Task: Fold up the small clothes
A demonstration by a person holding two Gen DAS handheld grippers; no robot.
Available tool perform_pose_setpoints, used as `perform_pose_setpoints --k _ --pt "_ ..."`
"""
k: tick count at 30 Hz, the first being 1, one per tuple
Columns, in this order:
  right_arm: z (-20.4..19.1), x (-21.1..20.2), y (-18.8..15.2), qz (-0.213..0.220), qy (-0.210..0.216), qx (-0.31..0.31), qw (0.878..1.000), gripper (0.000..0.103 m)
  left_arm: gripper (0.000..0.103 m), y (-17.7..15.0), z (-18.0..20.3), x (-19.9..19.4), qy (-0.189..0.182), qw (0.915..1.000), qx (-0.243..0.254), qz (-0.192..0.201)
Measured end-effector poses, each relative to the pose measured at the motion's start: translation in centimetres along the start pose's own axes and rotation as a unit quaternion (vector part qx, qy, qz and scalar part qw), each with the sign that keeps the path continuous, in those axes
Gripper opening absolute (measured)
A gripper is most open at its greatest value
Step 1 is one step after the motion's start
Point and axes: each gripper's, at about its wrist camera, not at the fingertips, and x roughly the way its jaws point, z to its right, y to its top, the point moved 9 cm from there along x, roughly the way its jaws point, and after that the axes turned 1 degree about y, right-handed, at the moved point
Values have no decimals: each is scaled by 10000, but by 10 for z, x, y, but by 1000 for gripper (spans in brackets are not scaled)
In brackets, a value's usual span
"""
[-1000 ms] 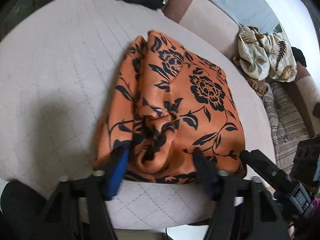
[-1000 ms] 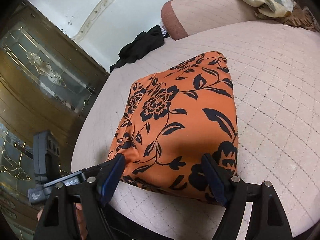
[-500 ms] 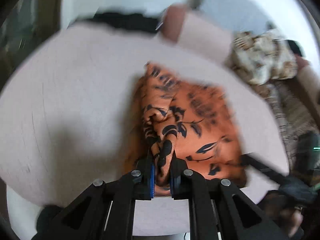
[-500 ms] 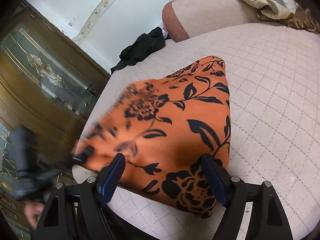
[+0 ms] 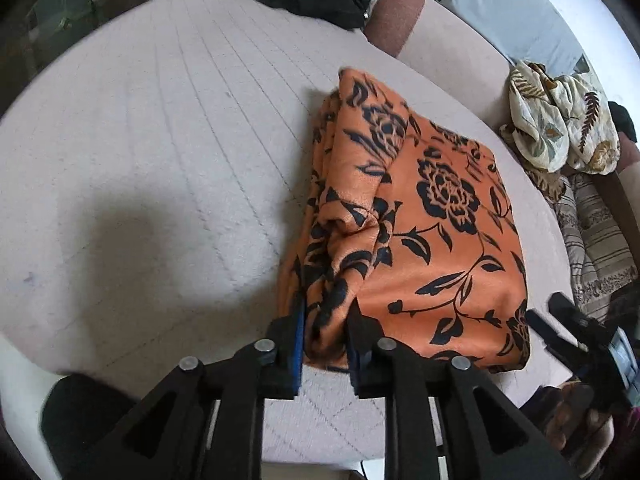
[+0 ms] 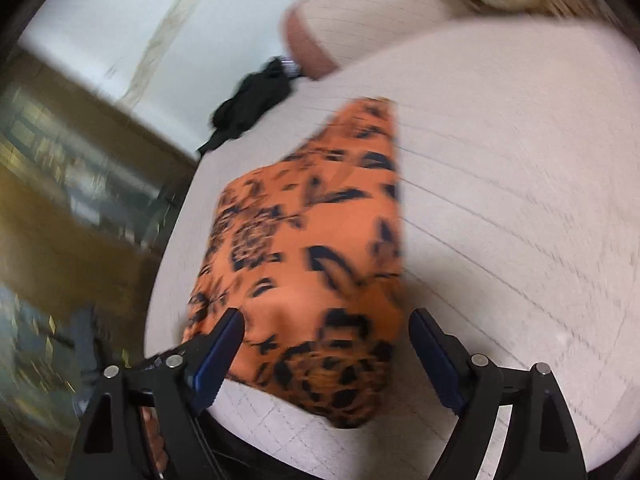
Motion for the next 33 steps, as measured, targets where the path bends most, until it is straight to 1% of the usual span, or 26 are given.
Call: perform_pose_setpoints --k 2,3,4,5,7,8,9,10,11,12,13,14,15,16,17,20,22,23,24,25,26,27,28,29,31,33 --pt "21 5 -2 -193 152 558 9981 87 32 6 4 -25 212 9994 11 271" --pt "30 9 -4 -293 253 832 9958 87 39 14 10 -44 244 9977 98 617" --pt "35 12 -4 -363 376 1028 9933 87 44 20 18 -56 241 9957 228 861" --pt "36 15 -3 -398 585 1192 9903 88 55 26 28 -65 243 9934 417 1039" --pt "32 19 -1 -472 843 1306 9867 88 57 36 49 -66 186 9900 787 1156" --pt "27 24 0 -588 1077 1407 9824 88 57 40 60 -57 182 9887 978 1123" --pt "25 25 1 -628 1199 1492 9795 88 57 42 60 -47 234 9886 1063 1039" --pt "24 28 2 -633 1265 1574 9773 86 57 43 57 -29 361 9887 1153 884" --pt "22 34 1 -720 1350 1591 9753 82 57 41 46 -9 634 9890 1176 636" --pt "20 38 -2 -854 1313 1504 9761 53 49 36 31 10 983 9887 1093 296" --pt "21 42 -9 -969 1095 1373 9797 39 43 24 13 33 1193 9888 887 -162" --pt "19 41 -15 -1009 997 1216 9824 36 46 16 2 41 973 9932 588 -256" --pt "18 40 -18 -1030 891 1060 9850 33 48 16 -2 39 829 9954 453 -148" --pt "19 38 -23 -1018 682 776 9894 32 49 15 -5 37 753 9962 415 -146" --pt "20 37 -23 -1020 625 655 9907 32 50 16 -7 36 759 9960 442 -160" --pt "19 32 -13 -1056 881 923 9862 43 52 18 -7 38 802 9952 538 -172" --pt "21 23 4 -770 886 951 9885 79 53 18 -7 38 776 9955 513 -176" --pt "25 19 17 -502 845 1004 9901 86 54 18 -6 38 774 9955 523 -169" --pt "30 19 30 -305 775 1109 9903 90 54 18 -6 38 770 9955 537 -163" --pt "36 25 40 -291 794 1269 9883 90 54 18 -5 37 762 9955 541 -154" --pt "38 38 46 -442 978 1484 9831 90 54 18 -5 37 756 9955 544 -144" --pt "39 50 49 -593 1178 1623 9779 81 54 18 -6 37 748 9956 546 -139" --pt "37 58 51 -669 1268 1632 9761 30 54 16 -6 36 737 9957 545 -138" --pt "33 67 49 -842 1218 1540 9769 30 54 15 -7 36 731 9957 546 -137" --pt "18 59 50 -715 858 880 9898 29 55 14 -9 36 689 9961 534 -144" --pt "22 56 47 -622 708 811 9922 30 56 13 -9 34 655 9964 528 -140"
